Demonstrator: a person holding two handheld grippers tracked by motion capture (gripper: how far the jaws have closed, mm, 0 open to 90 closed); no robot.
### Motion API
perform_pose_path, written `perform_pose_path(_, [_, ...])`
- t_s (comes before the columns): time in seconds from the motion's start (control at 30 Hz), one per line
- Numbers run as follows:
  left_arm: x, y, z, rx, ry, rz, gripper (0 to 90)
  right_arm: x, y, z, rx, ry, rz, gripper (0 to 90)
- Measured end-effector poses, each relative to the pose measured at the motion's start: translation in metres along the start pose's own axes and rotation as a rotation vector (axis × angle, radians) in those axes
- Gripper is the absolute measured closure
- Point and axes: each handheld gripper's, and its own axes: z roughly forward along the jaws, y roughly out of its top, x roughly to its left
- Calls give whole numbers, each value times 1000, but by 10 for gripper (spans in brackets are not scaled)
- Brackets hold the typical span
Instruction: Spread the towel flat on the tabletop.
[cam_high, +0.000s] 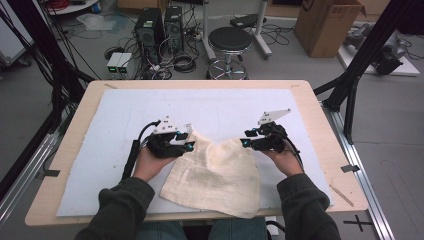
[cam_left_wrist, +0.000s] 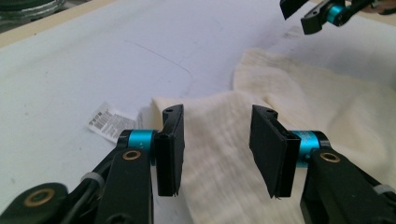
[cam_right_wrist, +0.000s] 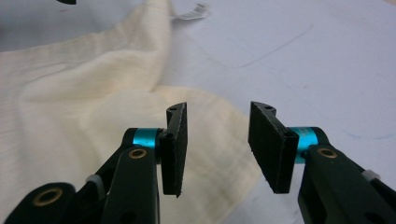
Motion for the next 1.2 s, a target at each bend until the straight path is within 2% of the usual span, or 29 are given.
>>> perform_pose_path(0.03, [5,3,8,19,16,-12,523,-4,0,3,3,-7,4,538])
perform_pose_path(0.1, [12,4,17,21,23,-49,489,-15,-2,12,18,-20,39,528])
perform_pose_path(0.17, [17,3,25,36,35,-69,430,-23,-5,19,31,-16,65,527])
perform_pose_path(0.23, [21,0,31,51,38,-94,436,-28,-8,26,52,-7,73,533])
perform_pose_path(0.3, [25,-4,36,85,24,-121,471,-30,-9,33,69,5,78,563])
perform_pose_path(0.37, [25,-7,39,129,12,-102,632,-29,-10,40,93,11,69,600])
perform_pose_path(0.43, [23,-8,38,153,-10,-87,789,-26,-9,46,114,15,59,666])
perform_pose_path(0.47, [21,-8,36,157,-4,-77,847,-24,-9,50,131,1,38,720])
perform_pose_path(0.5, [19,-7,33,159,4,-59,865,-22,-8,50,136,-9,22,835])
perform_pose_path(0.53, [17,-6,29,159,6,-49,869,-21,-6,50,140,-10,13,872])
perform_pose_path(0.6, [13,-4,18,137,19,-35,873,-18,-4,48,155,-11,4,881])
perform_pose_path(0.63, [13,-4,12,134,26,-29,875,-16,-3,45,155,-26,-6,882])
perform_pose_path(0.7, [13,-5,1,129,37,-33,877,-16,-1,34,117,-42,-7,882])
perform_pose_path(0.87, [13,-15,-22,148,51,-44,878,-19,0,1,55,-113,29,882])
perform_pose_path(0.93, [8,-21,-29,161,25,-40,878,-19,-2,-6,50,-97,54,881])
perform_pose_path(1.03, [-2,-34,-37,220,-10,-29,878,-12,-7,-6,105,-93,32,880])
perform_pose_path(1.13, [-9,-48,-42,263,-62,-55,878,-4,-13,-5,130,-52,23,879])
perform_pose_path(1.2, [-13,-55,-45,276,-87,-55,878,3,-17,-3,157,-38,7,879])
